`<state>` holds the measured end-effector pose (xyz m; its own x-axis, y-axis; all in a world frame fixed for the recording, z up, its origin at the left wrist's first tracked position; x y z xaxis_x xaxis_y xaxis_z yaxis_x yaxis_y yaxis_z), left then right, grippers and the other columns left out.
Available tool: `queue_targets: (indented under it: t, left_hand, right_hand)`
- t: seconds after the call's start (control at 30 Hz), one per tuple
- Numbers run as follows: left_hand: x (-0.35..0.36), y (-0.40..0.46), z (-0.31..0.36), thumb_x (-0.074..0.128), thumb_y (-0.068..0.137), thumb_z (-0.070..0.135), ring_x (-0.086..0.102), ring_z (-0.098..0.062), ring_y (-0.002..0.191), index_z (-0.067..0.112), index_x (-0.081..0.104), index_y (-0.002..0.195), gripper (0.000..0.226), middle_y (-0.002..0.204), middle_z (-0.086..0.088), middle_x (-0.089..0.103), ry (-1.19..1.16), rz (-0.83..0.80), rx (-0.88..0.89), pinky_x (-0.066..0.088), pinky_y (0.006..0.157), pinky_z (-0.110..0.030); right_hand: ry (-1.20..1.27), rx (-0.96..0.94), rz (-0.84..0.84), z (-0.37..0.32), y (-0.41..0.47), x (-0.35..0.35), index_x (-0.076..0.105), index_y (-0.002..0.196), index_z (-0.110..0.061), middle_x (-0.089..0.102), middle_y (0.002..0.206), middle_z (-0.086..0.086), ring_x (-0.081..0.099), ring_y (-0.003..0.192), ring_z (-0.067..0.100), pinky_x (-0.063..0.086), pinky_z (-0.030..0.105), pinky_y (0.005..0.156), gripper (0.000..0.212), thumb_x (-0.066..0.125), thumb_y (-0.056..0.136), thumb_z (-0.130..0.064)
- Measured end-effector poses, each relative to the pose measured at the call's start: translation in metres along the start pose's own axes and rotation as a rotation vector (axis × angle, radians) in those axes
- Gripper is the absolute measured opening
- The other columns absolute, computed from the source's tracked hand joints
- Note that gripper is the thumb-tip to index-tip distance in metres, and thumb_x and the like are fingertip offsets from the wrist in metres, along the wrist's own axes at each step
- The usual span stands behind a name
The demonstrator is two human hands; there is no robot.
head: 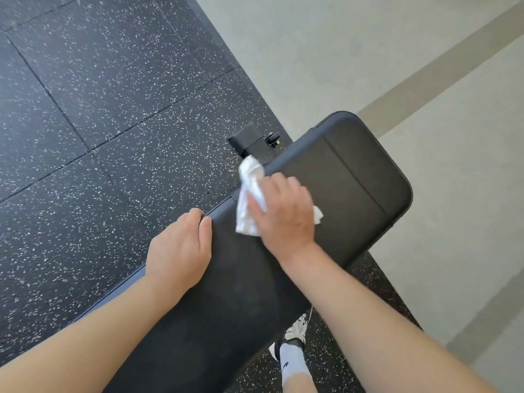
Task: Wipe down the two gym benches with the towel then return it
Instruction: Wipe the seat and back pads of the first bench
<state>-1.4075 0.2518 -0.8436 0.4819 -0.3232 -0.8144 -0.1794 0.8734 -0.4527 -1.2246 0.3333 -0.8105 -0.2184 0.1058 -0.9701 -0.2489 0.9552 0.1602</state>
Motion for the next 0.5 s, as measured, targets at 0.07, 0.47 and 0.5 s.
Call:
queue_targets:
  t: [0.07,0.47,0.5]
  left_hand:
    - [-0.001,-0.004,-0.014,0.02,0.108,0.043,0.051,-0.024,0.074,0.025,0.043,0.087,0.036,0.079,0.005,0.055,-0.029,-0.018,-0.047,0.035,0.067,-0.04]
    - [-0.013,-0.052,-0.068,0.026,0.108,0.045,0.063,-0.031,0.1,0.022,0.054,0.118,0.037,0.104,0.002,0.065,0.041,-0.028,-0.053,0.049,0.077,-0.045]
    - [-0.013,-0.053,-0.068,0.026,0.108,0.045,0.063,-0.032,0.097,0.023,0.053,0.114,0.036,0.101,0.002,0.064,0.043,-0.021,-0.053,0.049,0.076,-0.046]
  right_hand:
    - [0.072,-0.15,-0.039,-0.05,-0.031,0.003,0.058,0.092,-0.017,0.053,0.082,0.005,0.048,0.072,0.029,0.037,0.043,0.06,0.022,0.067,0.091,-0.036]
    - [0.029,-0.628,0.038,-0.05,-0.063,-0.006,0.063,0.077,-0.017,0.048,0.069,0.004,0.043,0.059,0.025,0.034,0.039,0.053,0.01,0.069,0.085,-0.014]
    - [0.009,-0.565,0.06,-0.052,-0.041,-0.002,0.064,0.077,-0.016,0.05,0.07,0.005,0.046,0.06,0.026,0.036,0.04,0.052,0.011,0.07,0.085,-0.017]
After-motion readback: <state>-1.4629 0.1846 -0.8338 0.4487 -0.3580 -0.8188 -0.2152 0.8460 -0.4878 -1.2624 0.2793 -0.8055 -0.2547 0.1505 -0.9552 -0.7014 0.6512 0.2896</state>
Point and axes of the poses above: each hand's wrist, its own y-axis towards the middle knuckle, its own x-axis out of the palm, z = x × y, the point moved 5 cm from there along y, towards the middle knuckle
